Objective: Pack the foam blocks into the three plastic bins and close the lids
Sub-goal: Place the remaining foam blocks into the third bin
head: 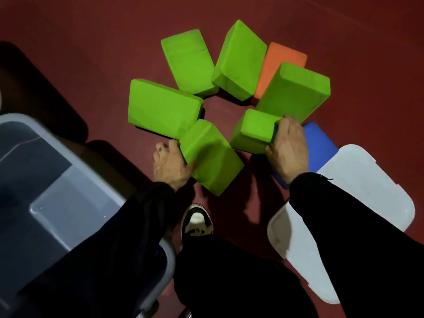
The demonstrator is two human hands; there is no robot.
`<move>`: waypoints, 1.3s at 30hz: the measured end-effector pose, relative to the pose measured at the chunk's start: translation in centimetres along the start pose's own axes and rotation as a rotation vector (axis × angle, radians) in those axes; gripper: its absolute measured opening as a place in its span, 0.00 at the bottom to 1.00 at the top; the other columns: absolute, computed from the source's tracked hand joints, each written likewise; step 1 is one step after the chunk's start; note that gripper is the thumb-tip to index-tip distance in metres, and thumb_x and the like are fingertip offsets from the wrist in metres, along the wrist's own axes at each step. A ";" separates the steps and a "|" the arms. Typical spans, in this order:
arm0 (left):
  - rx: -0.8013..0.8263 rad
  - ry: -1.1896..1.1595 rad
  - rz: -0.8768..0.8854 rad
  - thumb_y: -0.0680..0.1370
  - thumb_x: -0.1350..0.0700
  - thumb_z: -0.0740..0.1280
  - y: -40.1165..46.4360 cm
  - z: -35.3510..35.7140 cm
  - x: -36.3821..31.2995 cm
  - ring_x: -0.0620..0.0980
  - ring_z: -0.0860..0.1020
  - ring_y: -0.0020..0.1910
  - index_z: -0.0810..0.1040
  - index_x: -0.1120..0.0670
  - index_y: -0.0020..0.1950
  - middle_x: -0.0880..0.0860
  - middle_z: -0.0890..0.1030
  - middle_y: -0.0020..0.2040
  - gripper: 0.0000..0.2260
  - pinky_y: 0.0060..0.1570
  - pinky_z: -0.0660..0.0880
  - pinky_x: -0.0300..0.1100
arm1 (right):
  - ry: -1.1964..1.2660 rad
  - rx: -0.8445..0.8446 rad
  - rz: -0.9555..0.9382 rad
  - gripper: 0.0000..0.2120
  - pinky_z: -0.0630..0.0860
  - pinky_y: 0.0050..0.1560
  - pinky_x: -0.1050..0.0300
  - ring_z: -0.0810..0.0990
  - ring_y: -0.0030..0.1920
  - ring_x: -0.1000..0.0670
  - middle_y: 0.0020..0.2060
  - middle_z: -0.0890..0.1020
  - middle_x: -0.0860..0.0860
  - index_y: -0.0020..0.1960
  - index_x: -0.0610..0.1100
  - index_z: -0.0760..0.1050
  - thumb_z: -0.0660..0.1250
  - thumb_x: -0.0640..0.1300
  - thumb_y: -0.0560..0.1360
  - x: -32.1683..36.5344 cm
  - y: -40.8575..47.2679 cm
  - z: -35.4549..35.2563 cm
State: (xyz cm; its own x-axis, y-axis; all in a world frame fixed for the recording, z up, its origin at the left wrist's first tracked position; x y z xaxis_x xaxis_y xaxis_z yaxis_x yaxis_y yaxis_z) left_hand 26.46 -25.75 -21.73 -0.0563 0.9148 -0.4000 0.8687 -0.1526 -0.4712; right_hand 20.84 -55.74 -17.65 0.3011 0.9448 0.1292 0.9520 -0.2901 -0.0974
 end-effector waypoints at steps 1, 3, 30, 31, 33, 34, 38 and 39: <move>0.040 -0.080 -0.013 0.71 0.42 0.75 -0.5 0.1 0.2 0.63 0.72 0.57 0.66 0.57 0.61 0.59 0.70 0.58 0.29 0.57 0.73 0.56 | 0.027 -0.022 0.013 0.28 0.72 0.62 0.37 0.73 0.61 0.33 0.59 0.75 0.34 0.61 0.34 0.69 0.75 0.37 0.65 0.1 -0.4 -0.3; 0.087 -0.170 -0.021 0.71 0.44 0.76 -2.1 -0.2 0.3 0.60 0.74 0.53 0.65 0.55 0.58 0.56 0.71 0.54 0.27 0.49 0.72 0.51 | 0.036 -0.028 0.009 0.34 0.73 0.61 0.38 0.71 0.61 0.35 0.60 0.74 0.37 0.68 0.37 0.67 0.76 0.39 0.66 0.6 -1.4 -0.9; -0.512 0.123 -0.167 0.70 0.48 0.76 -36.2 -20.1 26.6 0.64 0.68 0.65 0.59 0.56 0.78 0.60 0.69 0.69 0.42 0.54 0.76 0.60 | 0.665 -0.190 -0.407 0.42 0.65 0.73 0.45 0.68 0.70 0.41 0.68 0.69 0.41 0.78 0.45 0.63 0.79 0.46 0.69 31.2 -16.2 -22.7; -0.442 0.164 -0.178 0.71 0.46 0.75 -35.9 -19.2 26.8 0.62 0.68 0.66 0.58 0.55 0.78 0.58 0.69 0.69 0.42 0.52 0.77 0.59 | 0.647 -0.161 -0.421 0.42 0.65 0.73 0.47 0.68 0.69 0.41 0.68 0.69 0.42 0.78 0.46 0.63 0.79 0.45 0.69 32.7 -16.8 -22.5; -0.300 0.229 -0.176 0.72 0.44 0.73 -35.1 -17.1 27.0 0.60 0.68 0.66 0.56 0.53 0.79 0.56 0.67 0.70 0.42 0.50 0.78 0.58 | 0.595 -0.107 -0.457 0.42 0.62 0.72 0.53 0.68 0.69 0.42 0.67 0.69 0.43 0.78 0.47 0.63 0.79 0.45 0.69 35.5 -18.2 -21.5; -0.234 0.248 -0.172 0.72 0.44 0.73 -34.6 -15.9 27.1 0.60 0.67 0.67 0.55 0.53 0.79 0.56 0.67 0.70 0.42 0.50 0.78 0.57 | 0.563 -0.080 -0.476 0.43 0.61 0.71 0.54 0.67 0.69 0.42 0.67 0.69 0.43 0.78 0.47 0.63 0.79 0.45 0.68 36.6 -18.8 -20.8; -0.101 0.213 -0.202 0.67 0.47 0.75 -33.2 -11.6 27.0 0.59 0.68 0.65 0.58 0.52 0.74 0.53 0.67 0.67 0.41 0.49 0.78 0.56 | 0.356 0.057 -0.586 0.43 0.65 0.72 0.47 0.67 0.69 0.40 0.68 0.69 0.44 0.78 0.48 0.62 0.78 0.44 0.68 39.0 -20.2 -16.5; -0.081 0.197 -0.228 0.67 0.48 0.75 -33.0 -10.6 27.2 0.59 0.68 0.64 0.59 0.51 0.73 0.53 0.67 0.66 0.40 0.49 0.78 0.56 | 0.285 0.081 -0.628 0.43 0.66 0.72 0.47 0.66 0.70 0.40 0.68 0.68 0.44 0.78 0.48 0.62 0.78 0.43 0.68 39.3 -20.5 -15.3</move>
State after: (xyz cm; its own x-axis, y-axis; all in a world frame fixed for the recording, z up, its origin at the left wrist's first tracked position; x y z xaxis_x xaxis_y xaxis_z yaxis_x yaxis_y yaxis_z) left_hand 1.44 8.15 -8.71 -0.1646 0.9781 -0.1270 0.8816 0.0882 -0.4637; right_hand 14.02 -15.03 4.50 -0.2922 0.8501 0.4381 0.9470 0.3211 0.0085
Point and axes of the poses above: each hand's wrist, its own y-axis towards the middle knuckle, its own z-axis out of the palm, x = y × z, the point moved 5 cm from there along y, towards the middle knuckle
